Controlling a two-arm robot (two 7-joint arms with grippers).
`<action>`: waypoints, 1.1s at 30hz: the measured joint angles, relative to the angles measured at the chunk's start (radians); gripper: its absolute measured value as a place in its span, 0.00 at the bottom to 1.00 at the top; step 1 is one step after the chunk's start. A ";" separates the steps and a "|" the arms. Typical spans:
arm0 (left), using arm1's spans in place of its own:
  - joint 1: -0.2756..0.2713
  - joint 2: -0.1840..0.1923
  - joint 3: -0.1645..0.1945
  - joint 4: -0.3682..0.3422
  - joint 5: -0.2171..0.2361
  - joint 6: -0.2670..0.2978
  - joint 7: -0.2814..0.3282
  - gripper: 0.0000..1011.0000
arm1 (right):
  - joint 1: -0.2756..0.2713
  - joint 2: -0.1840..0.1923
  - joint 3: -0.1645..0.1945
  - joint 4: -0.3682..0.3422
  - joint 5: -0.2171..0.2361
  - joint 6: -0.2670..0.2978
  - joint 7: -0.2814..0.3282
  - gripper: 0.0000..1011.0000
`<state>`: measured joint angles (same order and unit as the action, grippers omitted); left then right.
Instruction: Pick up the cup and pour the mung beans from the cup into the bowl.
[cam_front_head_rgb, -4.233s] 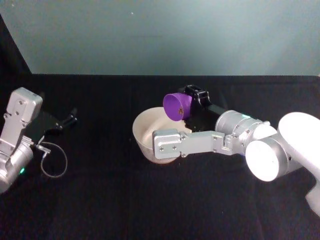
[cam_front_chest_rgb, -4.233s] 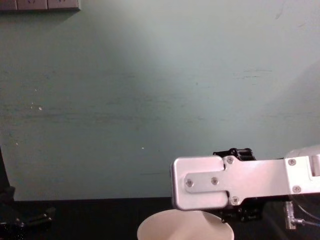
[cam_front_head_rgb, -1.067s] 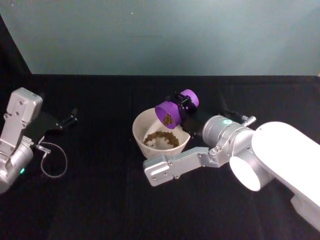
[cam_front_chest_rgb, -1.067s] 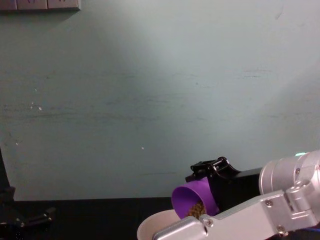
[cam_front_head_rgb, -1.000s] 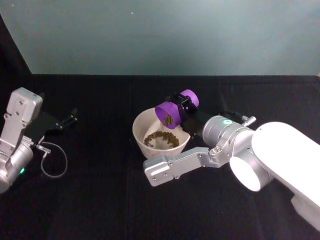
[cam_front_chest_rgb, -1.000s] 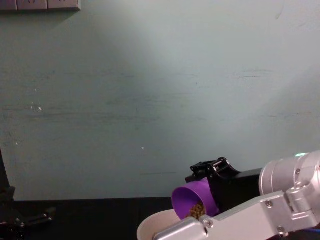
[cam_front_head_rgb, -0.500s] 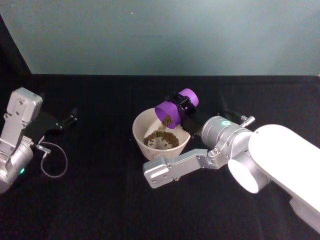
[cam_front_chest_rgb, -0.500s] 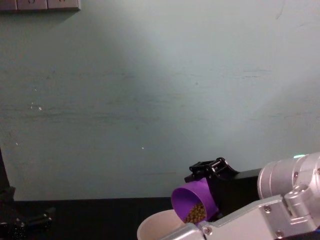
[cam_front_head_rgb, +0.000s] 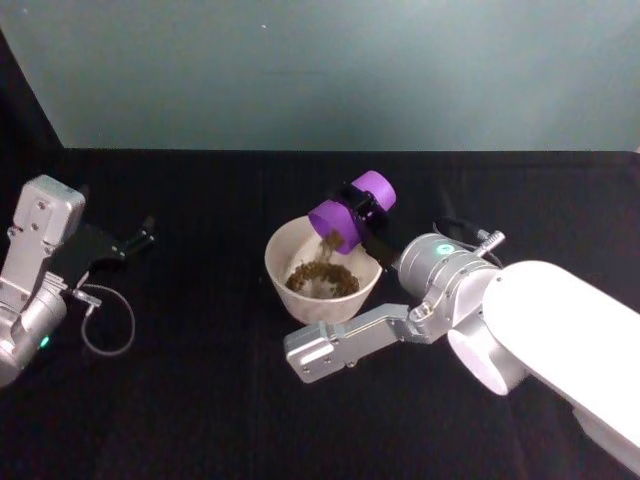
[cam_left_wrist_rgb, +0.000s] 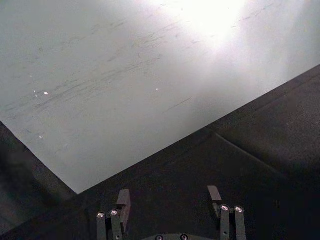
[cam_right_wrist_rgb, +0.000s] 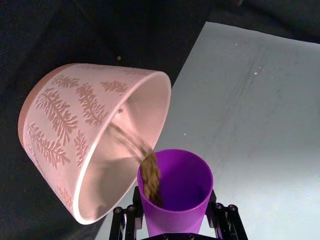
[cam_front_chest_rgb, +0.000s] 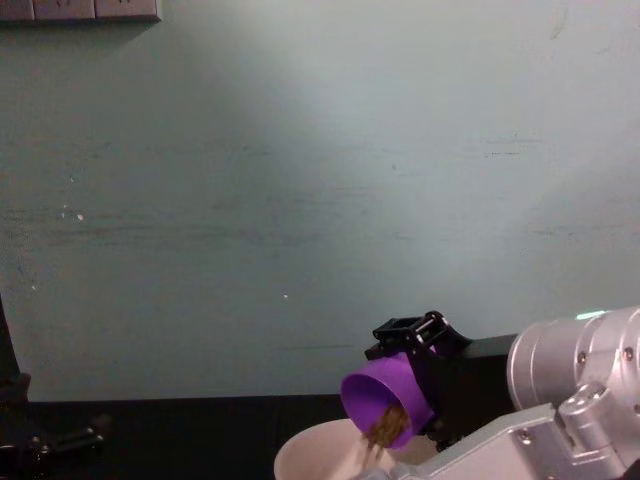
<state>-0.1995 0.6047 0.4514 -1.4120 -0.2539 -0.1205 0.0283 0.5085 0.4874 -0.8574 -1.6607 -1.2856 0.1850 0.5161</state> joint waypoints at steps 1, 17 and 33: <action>0.000 0.000 0.000 0.000 0.000 0.000 0.000 0.99 | 0.001 0.000 -0.003 0.000 -0.010 0.002 0.000 0.71; 0.000 0.000 0.000 0.000 0.000 0.000 0.000 0.99 | 0.015 0.003 -0.046 -0.011 -0.122 0.012 0.014 0.71; 0.000 0.000 0.000 0.000 0.000 0.000 0.000 0.99 | 0.039 0.029 -0.147 -0.050 -0.355 0.012 0.049 0.71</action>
<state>-0.1995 0.6047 0.4514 -1.4120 -0.2539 -0.1206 0.0283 0.5472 0.5164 -1.0040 -1.7105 -1.6402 0.1973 0.5653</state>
